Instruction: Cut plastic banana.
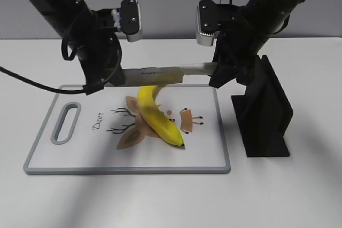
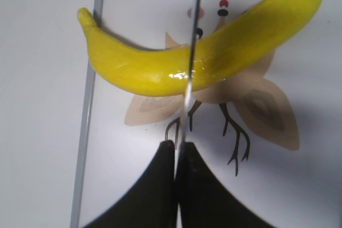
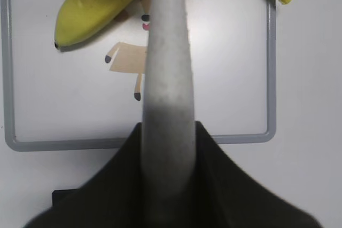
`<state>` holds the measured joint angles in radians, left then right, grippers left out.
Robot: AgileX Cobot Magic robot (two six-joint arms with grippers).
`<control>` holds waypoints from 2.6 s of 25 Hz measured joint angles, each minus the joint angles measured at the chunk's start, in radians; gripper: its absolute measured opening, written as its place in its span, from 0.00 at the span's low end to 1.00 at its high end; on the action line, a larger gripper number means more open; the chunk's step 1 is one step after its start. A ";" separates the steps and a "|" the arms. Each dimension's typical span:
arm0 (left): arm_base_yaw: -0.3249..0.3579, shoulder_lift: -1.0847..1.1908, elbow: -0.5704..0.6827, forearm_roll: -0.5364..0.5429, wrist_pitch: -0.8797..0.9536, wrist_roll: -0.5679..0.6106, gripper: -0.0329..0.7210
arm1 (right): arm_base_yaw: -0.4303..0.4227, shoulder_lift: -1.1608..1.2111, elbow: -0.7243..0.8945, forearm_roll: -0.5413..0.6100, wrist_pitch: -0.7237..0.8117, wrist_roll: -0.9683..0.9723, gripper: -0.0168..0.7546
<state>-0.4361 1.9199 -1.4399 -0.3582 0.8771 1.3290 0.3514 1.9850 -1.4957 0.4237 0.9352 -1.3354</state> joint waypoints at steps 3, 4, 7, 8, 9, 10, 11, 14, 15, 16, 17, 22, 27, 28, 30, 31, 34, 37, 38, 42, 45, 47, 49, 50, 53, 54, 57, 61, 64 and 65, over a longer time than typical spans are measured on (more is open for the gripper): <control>0.000 0.006 0.000 -0.005 -0.002 0.000 0.04 | -0.001 0.009 0.000 0.000 0.000 -0.001 0.25; 0.000 0.008 0.000 -0.005 -0.002 0.000 0.04 | -0.001 0.016 0.000 0.000 0.000 -0.001 0.25; 0.000 0.040 0.000 -0.010 -0.010 0.000 0.04 | -0.001 0.047 0.000 -0.006 -0.009 -0.003 0.25; 0.000 0.056 0.000 -0.015 -0.018 0.000 0.04 | -0.001 0.063 0.000 -0.008 -0.016 -0.004 0.25; 0.000 0.079 -0.001 -0.020 -0.029 0.000 0.04 | -0.002 0.081 0.000 -0.010 -0.024 -0.006 0.25; 0.000 0.103 -0.001 -0.025 -0.039 0.000 0.04 | -0.003 0.097 0.000 -0.014 -0.031 -0.006 0.25; 0.000 0.125 -0.001 -0.028 -0.043 0.000 0.04 | -0.003 0.119 0.000 -0.015 -0.039 -0.007 0.25; 0.001 0.151 -0.015 -0.044 -0.048 0.006 0.04 | -0.005 0.161 -0.003 -0.026 -0.049 -0.012 0.26; 0.001 0.153 -0.020 -0.046 -0.048 0.009 0.04 | -0.007 0.172 -0.003 -0.027 -0.052 -0.013 0.26; 0.001 0.157 -0.022 -0.047 -0.044 0.010 0.04 | -0.008 0.180 -0.003 -0.031 -0.054 -0.013 0.26; 0.001 0.157 -0.024 -0.052 -0.041 0.011 0.04 | -0.008 0.183 -0.003 -0.035 -0.056 -0.013 0.26; 0.001 0.157 -0.024 -0.057 -0.036 0.012 0.04 | -0.010 0.183 -0.003 -0.035 -0.059 -0.014 0.26; 0.001 0.143 -0.021 -0.054 -0.038 0.012 0.04 | -0.010 0.171 -0.003 -0.033 -0.057 -0.014 0.26; 0.001 0.137 -0.019 -0.050 -0.038 0.012 0.04 | -0.010 0.165 -0.003 -0.032 -0.058 -0.014 0.26; 0.001 0.126 -0.009 -0.046 -0.034 0.011 0.04 | -0.010 0.145 -0.003 -0.029 -0.050 -0.014 0.26; 0.001 0.114 -0.007 -0.046 -0.029 0.010 0.04 | -0.008 0.134 -0.003 -0.028 -0.039 -0.014 0.26; 0.000 0.063 -0.006 -0.046 -0.008 0.009 0.04 | -0.008 0.084 -0.005 -0.027 -0.016 -0.014 0.26; -0.002 0.015 -0.006 -0.041 0.009 0.008 0.04 | -0.008 0.038 -0.008 -0.025 0.000 -0.014 0.26; -0.003 -0.001 -0.006 -0.040 0.013 0.008 0.04 | -0.006 0.027 -0.008 -0.024 0.004 -0.014 0.26; -0.004 -0.053 -0.004 -0.076 0.023 0.004 0.08 | -0.007 -0.023 -0.012 -0.024 0.031 -0.014 0.26; -0.004 -0.082 -0.004 -0.128 0.024 -0.001 0.20 | -0.007 -0.056 -0.012 -0.023 0.047 -0.012 0.25; -0.004 -0.093 -0.004 -0.143 0.036 -0.004 0.33 | -0.007 -0.072 -0.013 -0.016 0.062 -0.003 0.25; -0.004 -0.105 -0.004 -0.155 0.050 -0.005 0.47 | -0.007 -0.084 -0.015 -0.007 0.089 0.009 0.25; -0.005 -0.112 -0.004 -0.161 0.054 -0.005 0.55 | -0.007 -0.090 -0.015 -0.007 0.102 0.014 0.25; -0.006 -0.139 -0.004 -0.179 0.061 -0.006 0.75 | -0.007 -0.105 -0.015 -0.013 0.142 0.025 0.25; -0.006 -0.148 -0.004 -0.182 0.063 -0.008 0.81 | -0.007 -0.112 -0.015 -0.017 0.146 0.033 0.25; -0.006 -0.188 -0.004 -0.183 0.051 -0.076 0.87 | -0.007 -0.132 -0.016 -0.038 0.166 0.081 0.25; 0.015 -0.239 -0.004 -0.166 0.018 -0.227 0.88 | -0.007 -0.173 -0.016 -0.113 0.182 0.236 0.25; 0.050 -0.284 -0.004 -0.152 0.016 -0.349 0.88 | -0.007 -0.212 -0.016 -0.179 0.186 0.380 0.25; 0.065 -0.296 -0.004 -0.147 0.016 -0.384 0.88 | -0.007 -0.225 -0.016 -0.196 0.187 0.424 0.25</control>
<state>-0.3709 1.6241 -1.4438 -0.5055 0.8929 0.9454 0.3448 1.7597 -1.5118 0.2280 1.1219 -0.9119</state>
